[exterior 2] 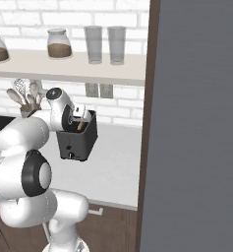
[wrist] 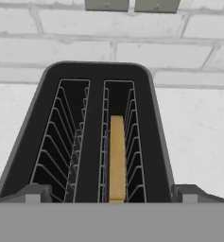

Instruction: Start the toaster. Once the lever pops up, take the bread to the plate on the dining counter.

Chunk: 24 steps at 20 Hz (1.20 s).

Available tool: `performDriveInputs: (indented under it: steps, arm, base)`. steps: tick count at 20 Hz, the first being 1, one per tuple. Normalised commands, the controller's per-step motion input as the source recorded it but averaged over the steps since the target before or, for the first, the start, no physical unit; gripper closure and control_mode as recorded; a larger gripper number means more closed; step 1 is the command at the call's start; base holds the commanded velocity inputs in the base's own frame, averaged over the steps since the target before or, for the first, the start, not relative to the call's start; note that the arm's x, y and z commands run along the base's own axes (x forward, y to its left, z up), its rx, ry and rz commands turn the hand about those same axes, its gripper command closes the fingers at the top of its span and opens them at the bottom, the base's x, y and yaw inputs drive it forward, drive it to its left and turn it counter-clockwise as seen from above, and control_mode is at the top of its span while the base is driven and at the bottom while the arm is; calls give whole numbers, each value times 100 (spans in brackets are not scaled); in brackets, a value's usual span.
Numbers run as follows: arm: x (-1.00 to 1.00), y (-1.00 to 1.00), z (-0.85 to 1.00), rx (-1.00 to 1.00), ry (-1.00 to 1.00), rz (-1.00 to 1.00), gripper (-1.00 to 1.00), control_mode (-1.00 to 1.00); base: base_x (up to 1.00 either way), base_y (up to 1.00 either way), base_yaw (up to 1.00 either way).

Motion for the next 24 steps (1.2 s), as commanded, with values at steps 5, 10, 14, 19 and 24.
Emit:
performDriveInputs:
  steps: [5, 10, 14, 19, 24]
  arm:
    - [0, 0, 0, 0, 0, 0, -100, -100]
    - [0, 0, 0, 0, 0, 0, -100, -100]
    - [0, 0, 0, 0, 0, 0, -100, -100]
    - [0, 0, 0, 0, 0, 0, -100, -100]
    - [0, 0, 0, 0, 0, 0, -100, -100]
  base:
    - [0, 0, 0]
    - [0, 0, 0]
    - [0, 0, 0]
    - [0, 0, 0]
    - [0, 0, 0]
